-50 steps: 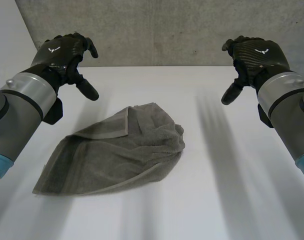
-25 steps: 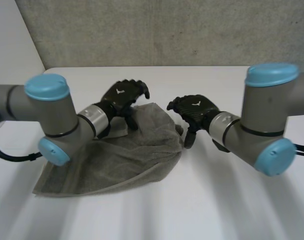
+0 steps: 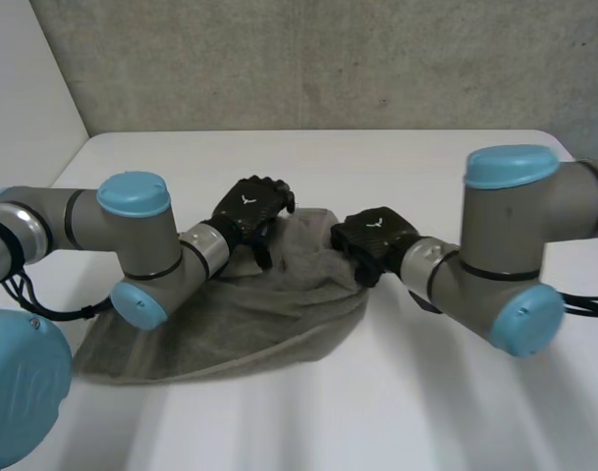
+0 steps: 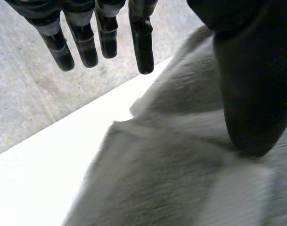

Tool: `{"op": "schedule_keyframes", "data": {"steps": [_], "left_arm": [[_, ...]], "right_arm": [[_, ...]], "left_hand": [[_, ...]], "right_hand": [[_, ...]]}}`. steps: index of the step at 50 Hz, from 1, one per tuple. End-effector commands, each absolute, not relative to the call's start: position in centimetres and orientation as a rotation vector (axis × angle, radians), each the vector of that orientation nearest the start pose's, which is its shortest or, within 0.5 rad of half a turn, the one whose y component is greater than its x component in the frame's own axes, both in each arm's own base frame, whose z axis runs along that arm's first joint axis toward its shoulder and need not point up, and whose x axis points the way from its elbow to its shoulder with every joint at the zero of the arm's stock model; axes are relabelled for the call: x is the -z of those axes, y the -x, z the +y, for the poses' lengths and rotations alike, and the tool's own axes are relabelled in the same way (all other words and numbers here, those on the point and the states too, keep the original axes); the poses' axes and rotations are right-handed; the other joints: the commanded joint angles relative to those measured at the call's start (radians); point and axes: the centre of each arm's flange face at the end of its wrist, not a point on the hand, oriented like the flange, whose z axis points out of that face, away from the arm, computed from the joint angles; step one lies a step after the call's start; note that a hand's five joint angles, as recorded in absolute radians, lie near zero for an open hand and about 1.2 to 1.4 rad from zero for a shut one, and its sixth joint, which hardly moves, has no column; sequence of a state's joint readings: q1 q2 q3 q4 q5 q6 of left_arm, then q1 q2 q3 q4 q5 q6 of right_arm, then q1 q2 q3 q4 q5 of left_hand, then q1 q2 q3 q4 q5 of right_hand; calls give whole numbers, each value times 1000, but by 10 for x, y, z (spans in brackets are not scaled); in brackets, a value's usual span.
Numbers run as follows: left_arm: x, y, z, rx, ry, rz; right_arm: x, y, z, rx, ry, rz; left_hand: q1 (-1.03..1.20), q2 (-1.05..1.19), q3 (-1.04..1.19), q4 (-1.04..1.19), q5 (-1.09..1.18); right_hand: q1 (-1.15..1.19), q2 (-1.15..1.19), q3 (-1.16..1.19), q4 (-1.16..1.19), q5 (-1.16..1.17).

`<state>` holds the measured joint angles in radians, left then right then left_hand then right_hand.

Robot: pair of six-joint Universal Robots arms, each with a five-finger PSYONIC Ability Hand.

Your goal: Fold the towel.

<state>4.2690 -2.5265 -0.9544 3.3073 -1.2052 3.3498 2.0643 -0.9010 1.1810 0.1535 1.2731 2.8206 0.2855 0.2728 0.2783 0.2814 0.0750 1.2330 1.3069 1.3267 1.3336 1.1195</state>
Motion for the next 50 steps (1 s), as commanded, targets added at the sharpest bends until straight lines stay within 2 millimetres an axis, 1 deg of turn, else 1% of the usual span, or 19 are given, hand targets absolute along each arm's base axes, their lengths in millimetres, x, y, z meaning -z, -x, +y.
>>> {"op": "schedule_keyframes", "data": {"steps": [1,2,4,10,12,15,16,17,18,19,20,21,23,26,29,34,36,45,50], "left_arm": [[-124,347,-352,2219,-1267,2478],[-124,347,-352,2218,-1267,2478],[-117,346,-348,2189,-1274,2501],[-110,350,-337,2148,-1305,2536],[-107,351,-328,2118,-1321,2560],[-108,349,-321,2096,-1326,2577],[-108,349,-321,2096,-1326,2577],[-108,347,-319,2087,-1326,2582],[-109,346,-316,2078,-1327,2591],[-109,346,-316,2078,-1327,2591],[-109,345,-313,2069,-1328,2598],[-109,345,-313,2069,-1328,2598],[-116,342,-309,2067,-1325,2603],[-125,340,-303,2067,-1326,2605],[-128,339,-299,2065,-1330,2608],[-130,341,-281,2041,-1371,2622],[-128,341,-278,2023,-1377,2635],[-125,338,-268,1966,-1382,2678],[-127,346,-263,1980,-1403,2667]], "right_arm": [[-177,-295,-236,1417,1284,2083],[-177,-295,-236,1417,1284,2083],[-175,-289,-219,1382,1304,2081],[-173,-282,-203,1337,1309,2097],[-174,-278,-193,1317,1324,2098],[-175,-276,-190,1318,1327,2101],[-178,-274,-187,1321,1329,2101],[-181,-272,-186,1329,1324,2108],[-181,-272,-186,1329,1324,2108],[-187,-271,-186,1352,1319,2107],[-193,-270,-186,1379,1316,2095],[-194,-270,-186,1380,1316,2095],[-206,-266,-192,1455,1292,2083],[-211,-261,-198,1489,1271,2091],[-218,-251,-209,1538,1212,2111],[-212,-248,-214,1571,1187,2116],[-205,-247,-214,1589,1185,2110],[-193,-244,-218,1587,1175,2129],[-188,-239,-224,1587,1153,2157]], "left_hand": [[-31,-18,-24,-27,5],[-31,-18,-24,-27,5],[-34,-21,-27,-30,2],[-37,-24,-30,-33,-1],[-37,-24,-30,-33,-1],[-43,-30,-35,-39,-7],[-43,-30,-35,-39,-7],[-43,-30,-35,-39,-7],[-43,-30,-35,-39,-7],[-43,-30,-35,-39,-7],[-43,-30,-35,-39,-7],[-43,-30,-35,-39,-7],[-46,-33,-38,-41,-10],[-48,-36,-41,-44,-13],[-48,-36,-41,-44,-13],[-48,-36,-41,-44,-13],[-48,-36,-41,-44,-13],[-48,-36,-41,-44,-13],[-40,-27,-33,-36,-4]], "right_hand": [[163,89,70,63,102],[163,89,70,63,102],[163,89,70,63,102],[163,89,70,63,102],[163,89,70,63,102],[163,89,70,63,102],[7,-67,-86,-93,-54],[-404,-478,-498,-505,-465],[-408,-482,-502,-509,-469],[-693,-767,-787,-794,-754],[-841,-915,-935,-942,-902],[-843,-917,-936,-943,-904],[-1058,-1132,-1152,-1159,-1120],[-1058,-1132,-1152,-1159,-1120],[-1058,-1132,-1152,-1159,-1120],[-1058,-1132,-1152,-1159,-1120],[-1058,-1132,-1152,-1159,-1120],[-1058,-1132,-1152,-1159,-1120],[-1058,-1132,-1152,-1159,-1120]]}}
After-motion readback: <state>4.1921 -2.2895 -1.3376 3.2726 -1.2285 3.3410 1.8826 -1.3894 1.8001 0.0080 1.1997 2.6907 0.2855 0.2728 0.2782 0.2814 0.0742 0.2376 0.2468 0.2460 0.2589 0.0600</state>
